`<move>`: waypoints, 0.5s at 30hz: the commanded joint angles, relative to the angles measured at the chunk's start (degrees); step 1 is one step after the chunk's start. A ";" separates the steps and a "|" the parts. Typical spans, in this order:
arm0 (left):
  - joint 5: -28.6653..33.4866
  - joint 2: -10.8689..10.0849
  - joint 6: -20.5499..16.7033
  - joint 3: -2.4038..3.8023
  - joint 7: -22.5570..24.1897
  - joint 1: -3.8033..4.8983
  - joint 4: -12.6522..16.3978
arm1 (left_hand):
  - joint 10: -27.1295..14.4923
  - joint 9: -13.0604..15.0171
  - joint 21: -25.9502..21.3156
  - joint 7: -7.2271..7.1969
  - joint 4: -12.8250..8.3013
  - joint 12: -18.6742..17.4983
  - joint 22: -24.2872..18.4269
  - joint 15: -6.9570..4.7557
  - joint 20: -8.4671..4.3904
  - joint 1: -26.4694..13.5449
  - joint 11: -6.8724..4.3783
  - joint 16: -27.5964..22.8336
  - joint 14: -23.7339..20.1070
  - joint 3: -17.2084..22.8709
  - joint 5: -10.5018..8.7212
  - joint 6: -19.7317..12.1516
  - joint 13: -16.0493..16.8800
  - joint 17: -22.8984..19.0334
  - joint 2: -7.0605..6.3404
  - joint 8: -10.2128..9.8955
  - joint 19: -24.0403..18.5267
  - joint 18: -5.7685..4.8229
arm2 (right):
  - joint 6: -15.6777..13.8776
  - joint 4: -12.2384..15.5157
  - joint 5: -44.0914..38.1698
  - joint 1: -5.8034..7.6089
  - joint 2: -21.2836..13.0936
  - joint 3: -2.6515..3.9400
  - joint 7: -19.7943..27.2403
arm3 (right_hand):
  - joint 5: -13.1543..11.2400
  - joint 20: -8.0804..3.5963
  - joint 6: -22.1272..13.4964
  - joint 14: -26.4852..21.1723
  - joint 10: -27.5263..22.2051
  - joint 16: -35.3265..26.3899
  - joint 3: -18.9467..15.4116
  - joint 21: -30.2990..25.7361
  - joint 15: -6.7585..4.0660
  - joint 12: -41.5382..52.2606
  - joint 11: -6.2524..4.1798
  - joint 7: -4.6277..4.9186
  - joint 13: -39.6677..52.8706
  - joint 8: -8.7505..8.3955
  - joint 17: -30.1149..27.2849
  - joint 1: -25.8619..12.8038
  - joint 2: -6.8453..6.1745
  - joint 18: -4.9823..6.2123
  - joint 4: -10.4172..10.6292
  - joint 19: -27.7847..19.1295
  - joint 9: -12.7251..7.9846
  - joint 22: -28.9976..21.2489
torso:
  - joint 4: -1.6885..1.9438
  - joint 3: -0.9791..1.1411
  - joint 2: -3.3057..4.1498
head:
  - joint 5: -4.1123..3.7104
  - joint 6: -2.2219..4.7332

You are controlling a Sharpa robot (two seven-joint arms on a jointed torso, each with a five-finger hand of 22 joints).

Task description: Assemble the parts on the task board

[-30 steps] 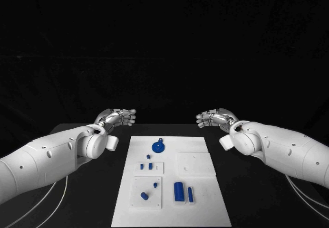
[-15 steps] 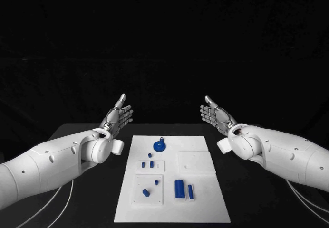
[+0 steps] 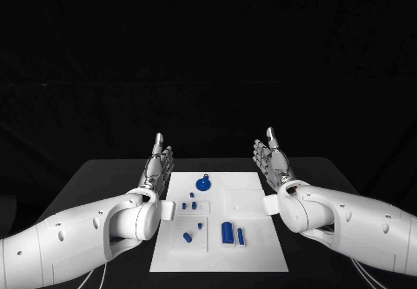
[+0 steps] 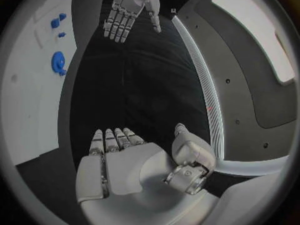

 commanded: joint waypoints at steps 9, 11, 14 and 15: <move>1.60 -0.59 -8.88 0.44 4.83 -1.06 2.46 | -1.02 -0.30 -0.53 -0.16 0.12 -0.39 -1.90 -0.11 -0.05 -1.11 -0.14 -0.40 -0.76 -0.46 -0.27 -0.77 -0.10 -0.25 0.07 -0.36 -0.70 -0.42 | -12.26 4.72 6.64 -1.61 -1.08 0.19 6.82 | -0.20 0.01 -0.26 -0.27 -0.21 -0.20 -0.24 -0.20 -0.02 -0.20 0.00 0.01 -0.08 -0.20 -0.11 -0.32 0.00 -0.79 0.02 -0.28 -0.07 -0.09 | -0.01 0.05 -0.20 | 0.01 -0.01; 1.60 -0.59 -8.88 0.44 4.83 -1.06 2.46 | -1.02 -0.30 -0.53 -0.16 0.12 -0.39 -1.90 -0.11 -0.05 -1.11 -0.14 -0.40 -0.76 -0.46 -0.27 -0.77 -0.10 -0.25 0.07 -0.36 -0.70 -0.42 | -12.26 4.72 6.64 -1.61 -1.08 0.19 6.82 | -0.20 0.01 -0.26 -0.27 -0.21 -0.20 -0.24 -0.20 -0.02 -0.20 0.00 0.01 -0.08 -0.20 -0.11 -0.32 0.00 -0.79 0.02 -0.28 -0.07 -0.09 | -0.01 0.05 -0.20 | 0.01 -0.01; 1.60 -0.59 -8.88 0.44 4.83 -1.06 2.46 | -1.02 -0.30 -0.53 -0.16 0.12 -0.39 -1.90 -0.11 -0.05 -1.11 -0.14 -0.40 -0.76 -0.46 -0.27 -0.77 -0.10 -0.25 0.07 -0.36 -0.70 -0.42 | -12.26 4.72 6.64 -1.61 -1.08 0.19 6.82 | -0.20 0.01 -0.26 -0.27 -0.21 -0.20 -0.24 -0.20 -0.02 -0.20 0.00 0.01 -0.08 -0.20 -0.11 -0.32 0.00 -0.79 0.02 -0.28 -0.07 -0.09 | -0.01 0.05 -0.20 | 0.01 -0.01; 1.60 -0.59 -8.88 0.44 4.83 -1.06 2.46 | -1.02 -0.30 -0.53 -0.16 0.12 -0.39 -1.90 -0.11 -0.05 -1.11 -0.14 -0.40 -0.76 -0.46 -0.27 -0.77 -0.10 -0.25 0.07 -0.36 -0.70 -0.42 | -12.26 4.72 6.64 -1.61 -1.08 0.19 6.82 | -0.20 0.01 -0.26 -0.27 -0.21 -0.20 -0.24 -0.20 -0.02 -0.20 0.00 0.01 -0.08 -0.20 -0.11 -0.32 0.00 -0.79 0.02 -0.28 -0.07 -0.09 | -0.01 0.05 -0.20 | 0.01 -0.01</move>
